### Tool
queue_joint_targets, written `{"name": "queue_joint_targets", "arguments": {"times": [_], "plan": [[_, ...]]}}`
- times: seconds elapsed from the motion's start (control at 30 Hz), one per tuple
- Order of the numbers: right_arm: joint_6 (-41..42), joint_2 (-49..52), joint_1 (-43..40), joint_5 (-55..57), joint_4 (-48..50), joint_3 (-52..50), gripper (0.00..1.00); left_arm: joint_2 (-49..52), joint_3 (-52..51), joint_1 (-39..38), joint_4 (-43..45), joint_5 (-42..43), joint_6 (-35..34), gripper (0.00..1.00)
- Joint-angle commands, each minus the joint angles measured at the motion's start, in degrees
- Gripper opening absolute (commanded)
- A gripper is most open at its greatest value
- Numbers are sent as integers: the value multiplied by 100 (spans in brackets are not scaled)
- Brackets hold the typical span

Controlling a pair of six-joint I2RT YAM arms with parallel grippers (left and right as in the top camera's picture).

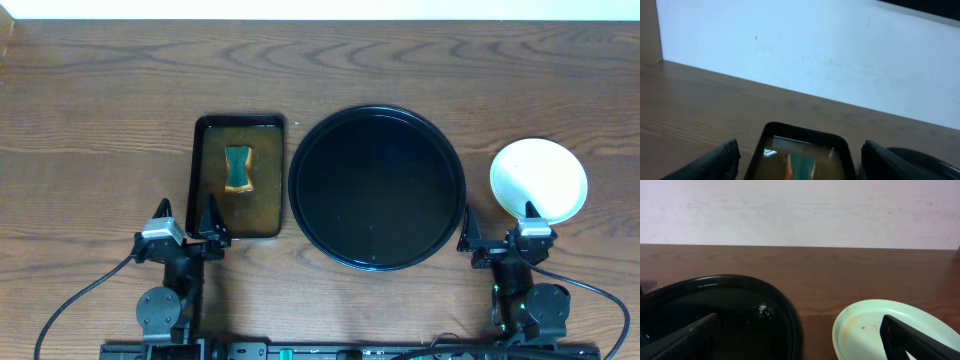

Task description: Clean dirty plates on tray and stack at the side

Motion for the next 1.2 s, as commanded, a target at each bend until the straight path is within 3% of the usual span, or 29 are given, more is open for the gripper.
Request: {"name": "queue_joint_targets", "arguments": {"times": [0.0, 0.17, 1.17], "plan": [[57, -35, 85, -7, -26, -7, 99, -46, -188, 28, -61, -7, 291, 79], [59, -35, 85, -7, -26, -7, 99, -46, -188, 28, -949, -4, 334, 79], [57, -35, 85, -7, -26, -7, 99, -33, -188, 28, -903, -24, 337, 79]]}}
